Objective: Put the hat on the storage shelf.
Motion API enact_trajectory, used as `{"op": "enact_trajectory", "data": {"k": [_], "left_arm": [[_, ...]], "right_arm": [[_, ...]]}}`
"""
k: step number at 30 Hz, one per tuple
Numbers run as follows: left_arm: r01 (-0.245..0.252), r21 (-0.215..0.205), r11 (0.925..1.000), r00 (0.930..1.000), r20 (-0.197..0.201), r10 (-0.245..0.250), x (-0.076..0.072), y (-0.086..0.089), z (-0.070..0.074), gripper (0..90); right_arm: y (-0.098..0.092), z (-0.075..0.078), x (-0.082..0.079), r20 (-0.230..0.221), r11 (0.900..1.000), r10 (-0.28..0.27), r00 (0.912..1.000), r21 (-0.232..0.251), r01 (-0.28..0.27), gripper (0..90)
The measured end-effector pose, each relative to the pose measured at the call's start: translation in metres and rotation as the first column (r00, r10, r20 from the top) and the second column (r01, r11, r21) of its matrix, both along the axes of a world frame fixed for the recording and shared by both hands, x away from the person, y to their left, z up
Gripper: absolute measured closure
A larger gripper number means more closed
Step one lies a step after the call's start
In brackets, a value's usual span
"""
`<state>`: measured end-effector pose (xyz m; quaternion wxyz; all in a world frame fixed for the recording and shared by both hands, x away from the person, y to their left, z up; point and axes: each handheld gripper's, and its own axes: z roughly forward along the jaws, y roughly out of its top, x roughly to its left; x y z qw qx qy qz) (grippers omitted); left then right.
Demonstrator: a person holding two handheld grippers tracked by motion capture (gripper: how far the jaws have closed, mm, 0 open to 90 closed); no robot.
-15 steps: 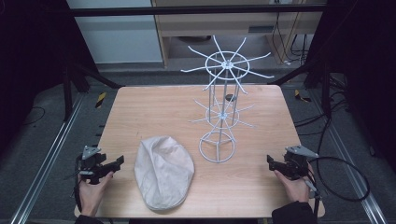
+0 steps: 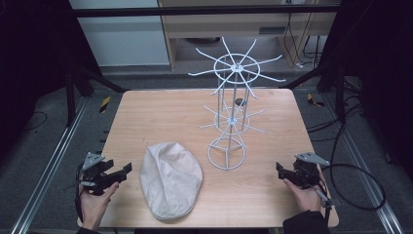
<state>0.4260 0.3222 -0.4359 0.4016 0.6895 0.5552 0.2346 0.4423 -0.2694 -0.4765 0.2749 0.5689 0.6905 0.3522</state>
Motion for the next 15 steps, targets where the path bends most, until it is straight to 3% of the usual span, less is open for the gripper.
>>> {"op": "enact_trajectory", "data": {"k": [15], "left_arm": [[0.076,0.01,0.9971,0.9968,0.024,-0.076,-0.011,-0.03,0.016,25.7]], "right_arm": [[0.003,0.0,-0.001,-0.001,1.0,0.009,1.0,-0.015,-0.009,23.4]]}}
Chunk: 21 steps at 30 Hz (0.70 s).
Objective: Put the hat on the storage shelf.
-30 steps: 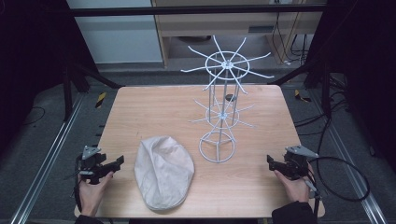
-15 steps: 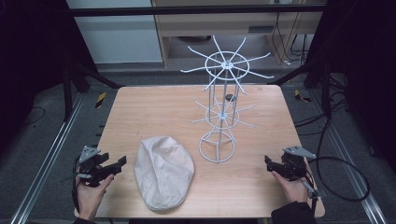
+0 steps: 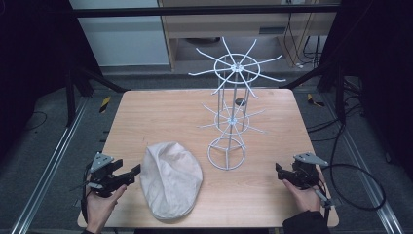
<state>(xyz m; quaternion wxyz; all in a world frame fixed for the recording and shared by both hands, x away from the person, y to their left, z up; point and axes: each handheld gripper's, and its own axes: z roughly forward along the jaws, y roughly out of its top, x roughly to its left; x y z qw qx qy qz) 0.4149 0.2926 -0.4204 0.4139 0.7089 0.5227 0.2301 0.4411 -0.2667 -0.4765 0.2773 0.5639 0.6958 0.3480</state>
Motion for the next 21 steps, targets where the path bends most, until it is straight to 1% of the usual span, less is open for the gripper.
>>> {"op": "enact_trajectory", "data": {"k": [2,5,8,9,14,17,21], "left_arm": [[0.013,0.004,0.9999,0.9999,0.003,-0.013,-0.002,-0.005,0.004,26.7],[0.022,-0.007,0.9997,0.9997,0.012,-0.022,-0.005,-0.01,0.006,26.7],[0.031,-0.006,0.9995,0.9995,0.008,-0.031,-0.006,-0.013,0.008,26.6],[0.038,-0.001,0.9993,0.9993,0.005,-0.038,-0.006,-0.017,0.008,26.7],[0.051,-0.001,0.9987,0.9987,-0.002,-0.051,-0.007,-0.023,0.011,27.2],[0.057,-0.005,0.9984,0.9984,0.001,-0.057,-0.008,-0.027,0.013,27.7],[0.07,0.002,0.9976,0.9975,-0.008,-0.07,-0.008,-0.032,0.015,28.7]], "right_arm": [[0.0,0.0,0.0,0.004,1.0,0.006,1.0,-0.003,-0.006,23.6],[0.0,0.0,0.0,0.006,1.0,0.011,0.9999,0.0,-0.011,23.8],[0.001,0.0,0.0,0.006,1.0,0.013,0.9999,-0.003,-0.013,23.8],[0.001,-0.001,0.0,0.006,1.0,0.018,0.9998,-0.005,-0.018,23.8],[0.001,-0.001,0.0,0.012,1.0,0.021,0.9997,0.0,-0.021,23.9],[0.002,-0.001,0.0,0.011,1.0,0.027,0.9996,-0.003,-0.027,23.9],[0.003,-0.002,0.0,0.01,1.0,0.028,0.9996,-0.005,-0.028,23.9]]}}
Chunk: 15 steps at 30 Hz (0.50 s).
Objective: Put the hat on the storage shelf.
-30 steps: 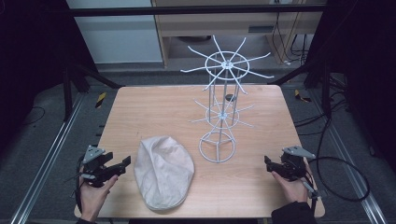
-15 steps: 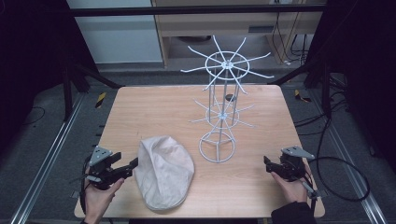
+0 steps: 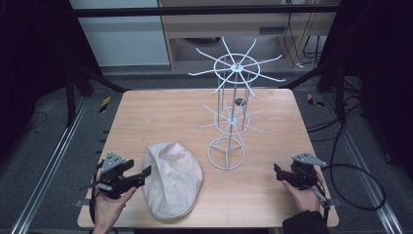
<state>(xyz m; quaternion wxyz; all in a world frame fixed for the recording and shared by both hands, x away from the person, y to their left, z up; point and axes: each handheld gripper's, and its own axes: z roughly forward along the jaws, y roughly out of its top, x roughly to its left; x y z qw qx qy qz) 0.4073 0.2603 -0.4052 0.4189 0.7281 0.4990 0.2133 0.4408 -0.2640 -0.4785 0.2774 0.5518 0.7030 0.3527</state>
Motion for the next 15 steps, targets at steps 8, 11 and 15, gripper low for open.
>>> {"op": "enact_trajectory", "data": {"k": [8,11,15], "left_arm": [[0.024,0.017,0.9996,0.9997,-0.006,-0.023,0.001,-0.015,0.005,28.8],[0.039,0.033,0.9987,0.9991,-0.015,-0.038,0.0,-0.022,0.007,28.8],[0.048,0.047,0.9977,0.9987,-0.017,-0.047,0.001,-0.027,0.009,29.1]], "right_arm": [[-0.001,-0.001,0.0,-0.002,1.0,-0.001,1.0,0.006,0.001,23.8],[0.0,-0.001,0.0,-0.003,1.0,-0.004,1.0,0.003,0.004,23.7],[-0.001,-0.001,-0.001,-0.002,1.0,-0.001,1.0,0.004,0.001,23.7]]}}
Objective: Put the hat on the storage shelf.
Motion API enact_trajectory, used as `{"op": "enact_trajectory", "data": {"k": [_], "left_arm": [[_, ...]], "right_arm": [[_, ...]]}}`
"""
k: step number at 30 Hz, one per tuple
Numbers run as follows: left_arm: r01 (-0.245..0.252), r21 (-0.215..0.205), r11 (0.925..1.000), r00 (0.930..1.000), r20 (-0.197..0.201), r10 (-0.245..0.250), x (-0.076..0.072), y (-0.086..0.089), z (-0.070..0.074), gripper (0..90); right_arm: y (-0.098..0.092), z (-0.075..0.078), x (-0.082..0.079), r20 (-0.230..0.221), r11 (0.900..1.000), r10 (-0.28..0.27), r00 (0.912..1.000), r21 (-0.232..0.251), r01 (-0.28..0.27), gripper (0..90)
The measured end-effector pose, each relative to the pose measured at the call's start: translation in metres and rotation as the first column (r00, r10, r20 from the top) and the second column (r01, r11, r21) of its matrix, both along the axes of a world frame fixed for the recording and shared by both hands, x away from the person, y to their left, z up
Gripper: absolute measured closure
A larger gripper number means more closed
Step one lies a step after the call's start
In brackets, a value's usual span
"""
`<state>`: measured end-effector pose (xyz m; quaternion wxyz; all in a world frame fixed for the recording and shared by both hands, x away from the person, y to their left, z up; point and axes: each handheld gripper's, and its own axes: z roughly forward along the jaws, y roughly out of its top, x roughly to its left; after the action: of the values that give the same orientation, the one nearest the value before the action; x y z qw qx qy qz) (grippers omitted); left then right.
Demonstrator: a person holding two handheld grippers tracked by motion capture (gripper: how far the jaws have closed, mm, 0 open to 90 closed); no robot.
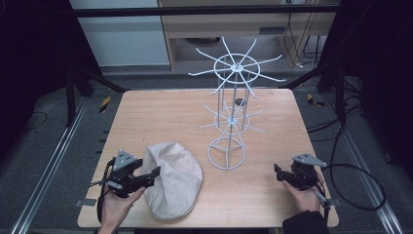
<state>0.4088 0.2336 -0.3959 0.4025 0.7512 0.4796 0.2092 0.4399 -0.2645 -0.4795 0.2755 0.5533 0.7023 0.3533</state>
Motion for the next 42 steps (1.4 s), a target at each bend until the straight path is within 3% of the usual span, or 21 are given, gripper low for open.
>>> {"op": "enact_trajectory", "data": {"k": [8,13,34,42], "left_arm": [[-0.001,0.036,0.9993,0.9999,-0.014,0.001,0.01,-0.015,-0.003,31.5],[-0.018,0.079,0.9967,0.9991,-0.038,0.021,0.015,-0.023,-0.01,31.9],[-0.044,0.094,0.9946,0.9944,-0.092,0.052,0.031,-0.035,-0.036,30.3],[-0.049,0.1,0.9938,0.9913,-0.117,0.061,0.035,-0.034,-0.044,45.5]], "right_arm": [[-0.001,0.0,-0.001,-0.002,1.0,-0.005,1.0,0.002,0.005,23.8],[-0.001,-0.001,-0.001,-0.004,1.0,-0.006,1.0,0.001,0.006,23.7],[-0.002,-0.002,0.001,-0.019,1.0,0.003,0.9998,-0.004,-0.003,23.7],[-0.002,-0.002,0.001,-0.026,1.0,0.005,0.9996,-0.002,-0.005,24.2]]}}
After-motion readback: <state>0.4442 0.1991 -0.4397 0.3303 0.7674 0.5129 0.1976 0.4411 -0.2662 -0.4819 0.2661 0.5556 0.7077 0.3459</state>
